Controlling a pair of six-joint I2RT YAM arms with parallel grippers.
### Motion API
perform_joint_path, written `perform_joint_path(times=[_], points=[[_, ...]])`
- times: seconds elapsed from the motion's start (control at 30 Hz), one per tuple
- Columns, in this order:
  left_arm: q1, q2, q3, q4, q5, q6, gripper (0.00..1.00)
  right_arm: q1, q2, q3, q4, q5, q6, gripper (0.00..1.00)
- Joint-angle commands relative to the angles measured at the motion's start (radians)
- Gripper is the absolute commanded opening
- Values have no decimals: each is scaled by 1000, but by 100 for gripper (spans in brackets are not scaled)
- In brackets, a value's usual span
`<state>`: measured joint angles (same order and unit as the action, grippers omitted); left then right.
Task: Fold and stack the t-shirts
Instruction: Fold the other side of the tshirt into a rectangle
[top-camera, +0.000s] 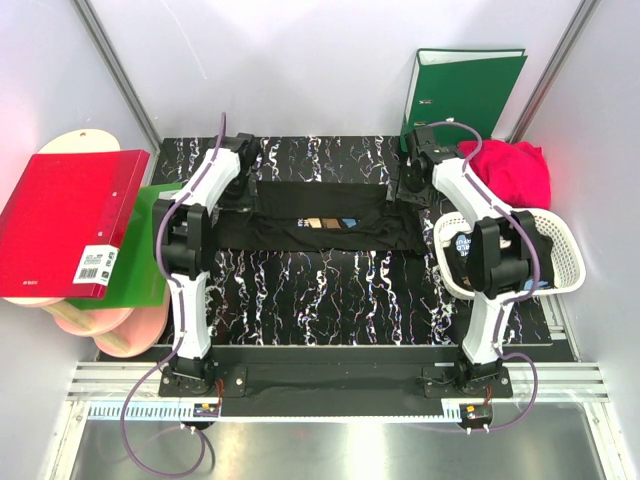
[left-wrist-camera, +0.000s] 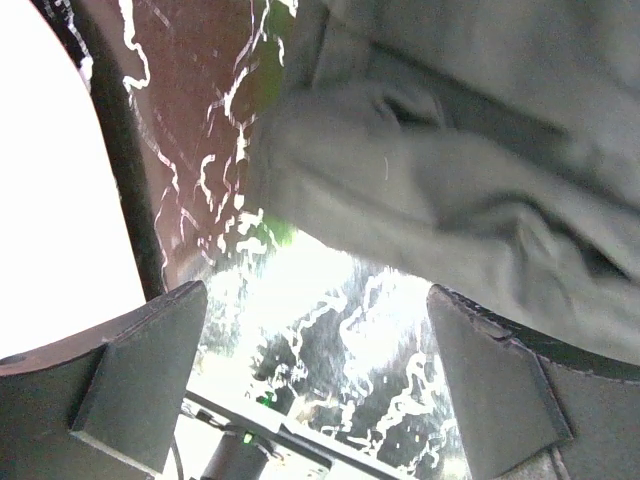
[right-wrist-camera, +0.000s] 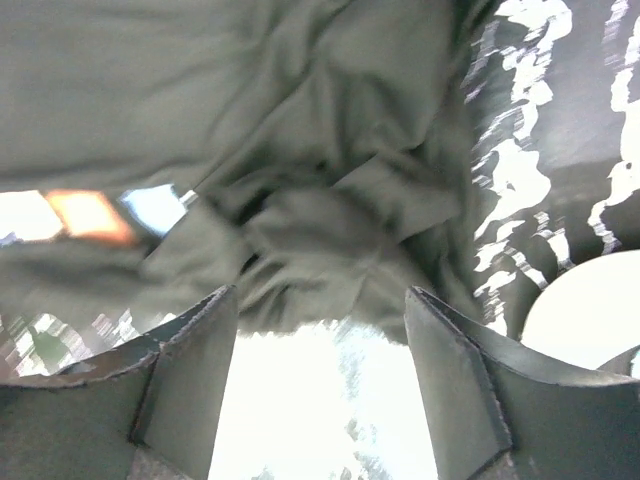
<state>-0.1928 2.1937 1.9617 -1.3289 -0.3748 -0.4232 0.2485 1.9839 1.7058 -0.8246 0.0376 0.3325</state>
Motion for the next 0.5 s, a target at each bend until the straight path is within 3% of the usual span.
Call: perform_joint_path(times=[0.0, 0.2, 0.47], points=[[-34, -121, -40, 28, 10, 11, 99, -5, -114, -50, 5, -215, -9, 73], [-51, -138, -78, 33, 22, 23, 99, -3, -122, -159, -5, -415, 11, 66], [-53, -127, -101, 42, 24, 49, 99, -5, -53, -163, -18, -383, 20, 61]])
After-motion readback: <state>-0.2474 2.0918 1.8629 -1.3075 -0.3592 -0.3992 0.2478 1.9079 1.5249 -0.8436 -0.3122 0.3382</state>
